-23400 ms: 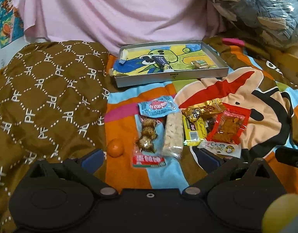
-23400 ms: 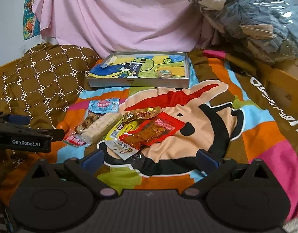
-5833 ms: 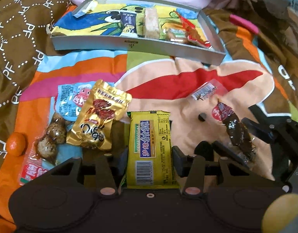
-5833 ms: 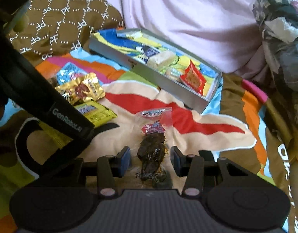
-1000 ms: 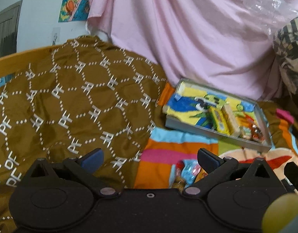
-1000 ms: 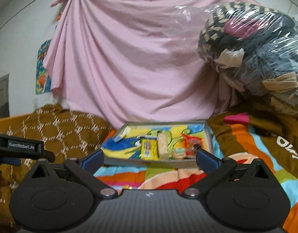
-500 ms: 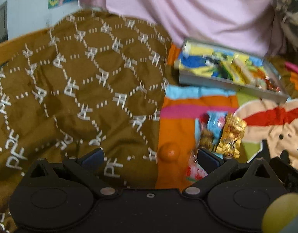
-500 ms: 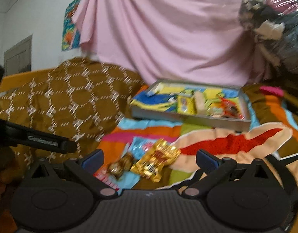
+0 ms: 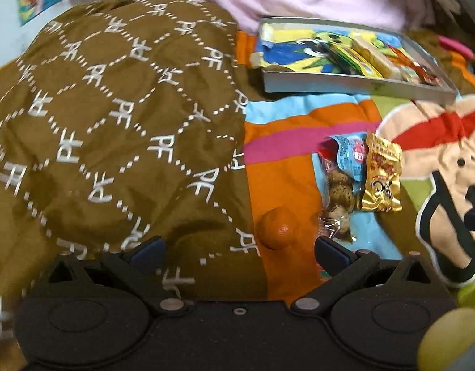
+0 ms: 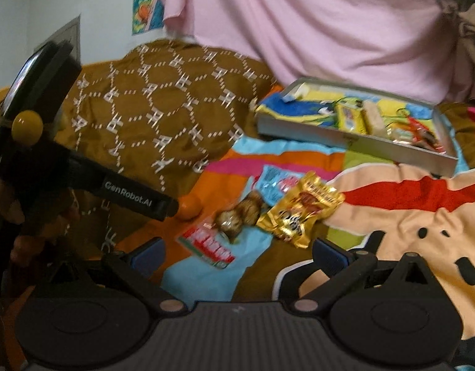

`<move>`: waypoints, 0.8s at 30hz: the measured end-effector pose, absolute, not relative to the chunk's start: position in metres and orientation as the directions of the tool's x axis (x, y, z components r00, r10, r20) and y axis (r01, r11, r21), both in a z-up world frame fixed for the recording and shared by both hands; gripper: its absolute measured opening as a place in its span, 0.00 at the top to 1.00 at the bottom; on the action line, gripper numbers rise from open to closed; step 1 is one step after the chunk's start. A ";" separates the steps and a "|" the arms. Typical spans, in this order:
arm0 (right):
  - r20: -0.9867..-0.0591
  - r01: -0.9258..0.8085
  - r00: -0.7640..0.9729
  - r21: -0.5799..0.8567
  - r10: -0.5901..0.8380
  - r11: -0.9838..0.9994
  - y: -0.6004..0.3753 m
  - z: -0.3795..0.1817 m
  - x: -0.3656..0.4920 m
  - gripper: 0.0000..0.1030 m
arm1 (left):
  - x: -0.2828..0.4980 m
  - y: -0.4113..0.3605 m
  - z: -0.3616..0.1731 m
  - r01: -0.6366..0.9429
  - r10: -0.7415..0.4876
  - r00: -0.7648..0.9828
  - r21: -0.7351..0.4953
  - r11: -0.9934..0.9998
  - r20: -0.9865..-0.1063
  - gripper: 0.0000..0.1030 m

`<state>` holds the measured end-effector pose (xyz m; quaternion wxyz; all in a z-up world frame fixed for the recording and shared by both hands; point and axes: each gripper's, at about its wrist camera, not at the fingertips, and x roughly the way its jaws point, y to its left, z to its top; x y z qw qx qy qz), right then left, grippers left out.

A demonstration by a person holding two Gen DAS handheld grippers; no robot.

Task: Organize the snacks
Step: 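Withdraw both tools from the tray back over the remaining snacks, then lower the right tool toward the gold jerky packet and quail eggs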

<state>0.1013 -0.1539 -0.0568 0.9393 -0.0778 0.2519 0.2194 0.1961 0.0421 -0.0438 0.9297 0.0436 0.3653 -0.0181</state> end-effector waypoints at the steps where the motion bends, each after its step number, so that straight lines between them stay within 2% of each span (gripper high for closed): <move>1: -0.517 -0.460 0.770 -0.040 0.376 0.887 -0.152 -0.059 0.103 0.00 | 0.199 0.043 -0.044 0.091 -0.013 0.736 0.080 0.993 -0.676 0.01; 5: -0.545 -0.485 0.747 -0.051 0.382 0.873 -0.146 -0.064 0.108 0.00 | 0.206 0.045 -0.044 0.164 -0.064 0.748 0.090 0.982 -0.661 0.01; 16: -0.582 -0.503 0.716 -0.047 0.385 0.863 -0.145 -0.062 0.128 0.00 | 0.204 0.061 -0.050 0.196 -0.126 0.766 0.043 0.980 -0.631 0.01; 24: -0.618 -0.519 0.674 -0.007 0.404 0.855 -0.139 -0.055 0.157 0.00 | 0.191 0.090 -0.039 0.249 -0.245 0.818 -0.064 0.966 -0.521 0.01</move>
